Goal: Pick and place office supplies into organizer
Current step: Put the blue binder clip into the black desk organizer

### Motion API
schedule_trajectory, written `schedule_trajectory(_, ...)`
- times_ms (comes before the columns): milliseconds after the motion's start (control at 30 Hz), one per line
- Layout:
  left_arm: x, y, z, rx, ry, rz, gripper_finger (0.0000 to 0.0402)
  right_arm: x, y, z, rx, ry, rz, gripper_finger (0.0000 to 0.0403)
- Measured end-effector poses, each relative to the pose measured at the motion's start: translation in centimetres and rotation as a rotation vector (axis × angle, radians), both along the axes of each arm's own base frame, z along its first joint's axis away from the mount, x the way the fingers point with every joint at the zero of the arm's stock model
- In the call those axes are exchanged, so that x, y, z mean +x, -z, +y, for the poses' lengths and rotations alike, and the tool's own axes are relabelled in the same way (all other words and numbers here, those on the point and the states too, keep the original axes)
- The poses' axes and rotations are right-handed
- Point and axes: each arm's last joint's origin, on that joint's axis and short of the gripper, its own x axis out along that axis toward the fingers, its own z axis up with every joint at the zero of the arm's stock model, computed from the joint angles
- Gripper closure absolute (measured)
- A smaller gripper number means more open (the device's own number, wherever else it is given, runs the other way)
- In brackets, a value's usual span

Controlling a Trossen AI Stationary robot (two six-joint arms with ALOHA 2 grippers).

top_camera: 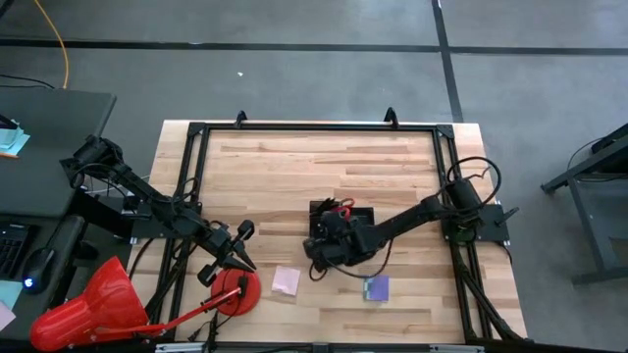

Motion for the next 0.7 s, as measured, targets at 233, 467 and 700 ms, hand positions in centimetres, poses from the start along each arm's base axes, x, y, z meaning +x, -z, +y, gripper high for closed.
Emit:
schedule_trajectory(233, 0.0, 0.2, 0.0, 0.007, 0.000, 0.015, 0.0373, -1.5, -0.5, 5.7, -0.240, -0.238, -0.013, 0.0159)
schedule_trajectory(467, 0.0, 0.2, 0.0, -0.009, -0.001, 0.025, 0.0373, -5.3, -0.8, 12.6, -0.450, -0.353, -0.107, 0.0162)
schedule_trajectory(700, 0.0, 0.3, 0.0, -0.008, -0.013, 0.040, 0.0373, -7.3, 4.8, 16.2, -0.522, -0.309, -0.180, 0.0162)
